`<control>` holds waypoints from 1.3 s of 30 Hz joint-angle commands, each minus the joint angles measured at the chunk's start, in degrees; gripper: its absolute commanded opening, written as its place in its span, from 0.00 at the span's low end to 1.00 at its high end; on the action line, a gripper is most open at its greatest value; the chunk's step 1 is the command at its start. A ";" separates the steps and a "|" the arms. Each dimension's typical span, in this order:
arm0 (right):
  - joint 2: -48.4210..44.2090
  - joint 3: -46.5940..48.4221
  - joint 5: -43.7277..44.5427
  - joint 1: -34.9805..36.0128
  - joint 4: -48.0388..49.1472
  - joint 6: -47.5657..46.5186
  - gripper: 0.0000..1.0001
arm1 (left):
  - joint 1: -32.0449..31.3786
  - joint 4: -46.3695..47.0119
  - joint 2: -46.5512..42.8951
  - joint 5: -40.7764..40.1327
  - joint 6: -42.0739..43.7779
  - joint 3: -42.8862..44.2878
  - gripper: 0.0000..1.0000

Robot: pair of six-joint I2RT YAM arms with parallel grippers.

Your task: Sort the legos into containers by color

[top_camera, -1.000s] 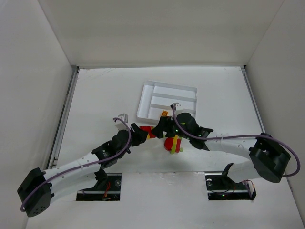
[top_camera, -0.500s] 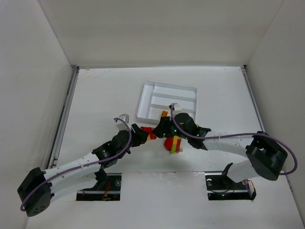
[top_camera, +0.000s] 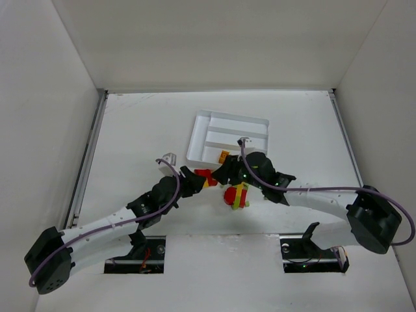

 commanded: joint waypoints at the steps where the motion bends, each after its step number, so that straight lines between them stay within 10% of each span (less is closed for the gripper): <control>1: -3.89 -0.40 -2.25 -1.40 3.34 0.48 0.46 | 1.32 -0.98 -0.35 -1.69 0.98 -0.77 0.13; 25: -5.30 -4.45 -0.23 -5.09 3.52 0.83 0.46 | 3.96 -0.97 7.29 2.89 -2.10 -4.03 0.20; 39: -4.07 -2.96 -0.15 -4.30 3.34 0.48 0.46 | 4.31 -10.02 2.13 -0.81 -1.13 -1.92 0.70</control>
